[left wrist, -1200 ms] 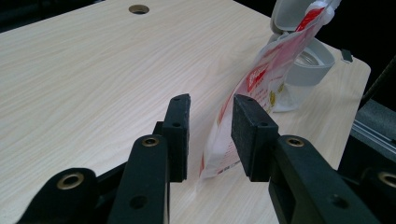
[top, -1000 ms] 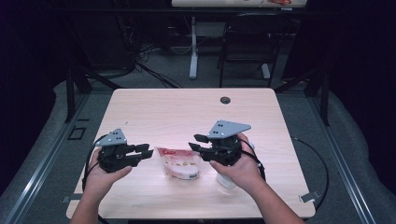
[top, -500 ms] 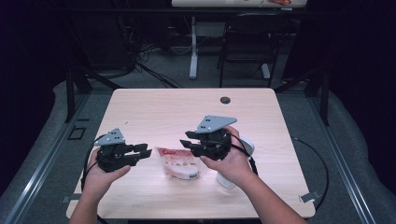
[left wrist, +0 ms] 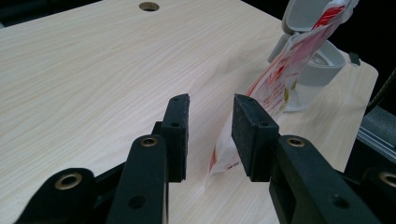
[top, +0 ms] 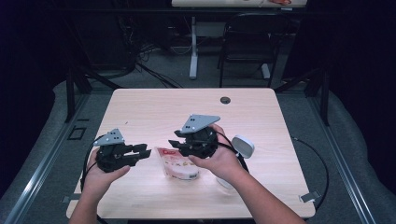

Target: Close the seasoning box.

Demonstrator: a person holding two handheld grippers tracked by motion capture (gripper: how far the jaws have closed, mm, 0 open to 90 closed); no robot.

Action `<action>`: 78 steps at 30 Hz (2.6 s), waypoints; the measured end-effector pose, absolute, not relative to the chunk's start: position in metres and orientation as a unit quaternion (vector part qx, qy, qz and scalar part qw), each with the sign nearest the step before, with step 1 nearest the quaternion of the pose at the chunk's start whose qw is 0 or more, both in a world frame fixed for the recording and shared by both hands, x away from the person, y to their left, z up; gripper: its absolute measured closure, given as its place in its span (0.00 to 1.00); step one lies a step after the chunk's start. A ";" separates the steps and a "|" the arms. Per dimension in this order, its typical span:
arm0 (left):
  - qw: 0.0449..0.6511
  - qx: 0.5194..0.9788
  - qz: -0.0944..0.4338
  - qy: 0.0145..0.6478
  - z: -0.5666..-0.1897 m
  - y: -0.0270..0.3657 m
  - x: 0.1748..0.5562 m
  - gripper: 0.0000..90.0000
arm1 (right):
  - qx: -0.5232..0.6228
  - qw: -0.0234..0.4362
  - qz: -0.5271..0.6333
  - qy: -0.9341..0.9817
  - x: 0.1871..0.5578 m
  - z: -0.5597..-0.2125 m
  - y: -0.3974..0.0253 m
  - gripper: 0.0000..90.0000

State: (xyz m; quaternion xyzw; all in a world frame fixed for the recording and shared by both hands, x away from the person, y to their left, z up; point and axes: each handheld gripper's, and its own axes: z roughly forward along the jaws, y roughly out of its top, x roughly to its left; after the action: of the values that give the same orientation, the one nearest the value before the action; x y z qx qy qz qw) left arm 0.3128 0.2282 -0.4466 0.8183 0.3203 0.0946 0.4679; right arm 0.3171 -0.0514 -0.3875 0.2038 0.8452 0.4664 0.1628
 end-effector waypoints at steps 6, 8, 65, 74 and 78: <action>0.468 0.818 0.094 0.321 -0.447 0.229 0.313 0.75 | 0.203 0.149 0.459 0.852 0.320 -0.389 -0.043 0.73; 0.468 0.819 0.093 0.320 -0.447 0.229 0.313 0.75 | 0.201 0.146 0.456 0.855 0.321 -0.388 -0.041 0.75; 0.460 0.818 0.094 0.333 -0.453 0.233 0.317 0.74 | 0.177 0.118 0.364 0.907 0.327 -0.406 -0.009 0.86; 0.459 0.819 0.095 0.331 -0.454 0.232 0.318 0.74 | 0.176 0.116 0.352 0.912 0.329 -0.406 -0.006 0.87; 0.458 0.819 0.094 0.332 -0.454 0.232 0.318 0.74 | 0.176 0.114 0.347 0.914 0.331 -0.407 -0.004 0.87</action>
State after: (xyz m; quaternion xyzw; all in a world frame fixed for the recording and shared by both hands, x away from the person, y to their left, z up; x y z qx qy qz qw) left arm 0.3180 0.2320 -0.4539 0.8193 0.3315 0.0941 0.4583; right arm 0.3308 -0.0045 -0.4067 0.1763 0.9139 0.3474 0.1138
